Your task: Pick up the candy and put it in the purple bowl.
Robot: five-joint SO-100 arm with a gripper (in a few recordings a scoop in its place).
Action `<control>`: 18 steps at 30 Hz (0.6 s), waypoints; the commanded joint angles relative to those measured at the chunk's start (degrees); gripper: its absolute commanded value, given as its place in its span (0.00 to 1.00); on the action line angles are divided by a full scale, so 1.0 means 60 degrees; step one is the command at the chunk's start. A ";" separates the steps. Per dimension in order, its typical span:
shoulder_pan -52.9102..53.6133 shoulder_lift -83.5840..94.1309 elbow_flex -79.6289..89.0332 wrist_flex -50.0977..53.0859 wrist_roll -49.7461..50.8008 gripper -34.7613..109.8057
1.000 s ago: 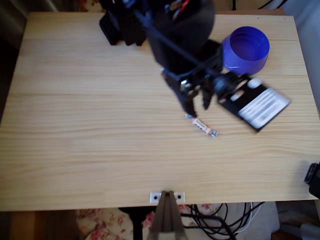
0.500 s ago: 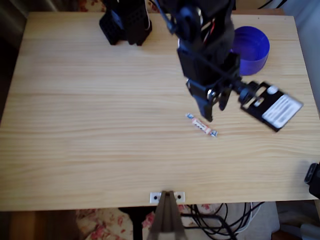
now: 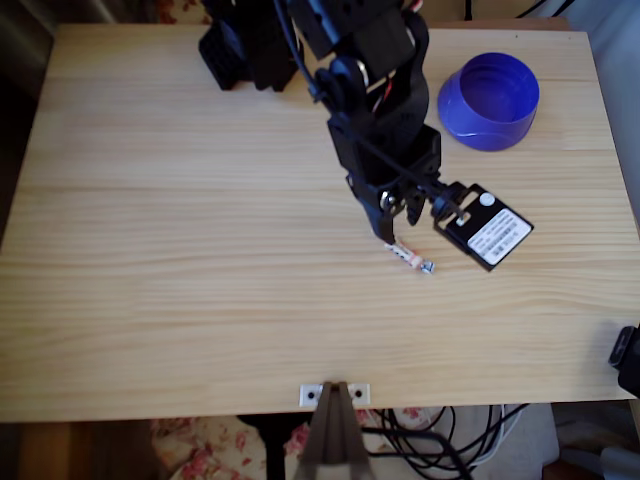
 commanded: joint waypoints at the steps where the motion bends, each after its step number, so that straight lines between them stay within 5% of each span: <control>1: -0.0029 -0.0103 -0.0352 -0.0322 0.0015 0.35; 14: 0.0278 -0.1655 -0.1230 -0.0762 -0.0176 0.35; 18: 0.0322 -0.1831 -0.1465 -0.0557 -0.0176 0.24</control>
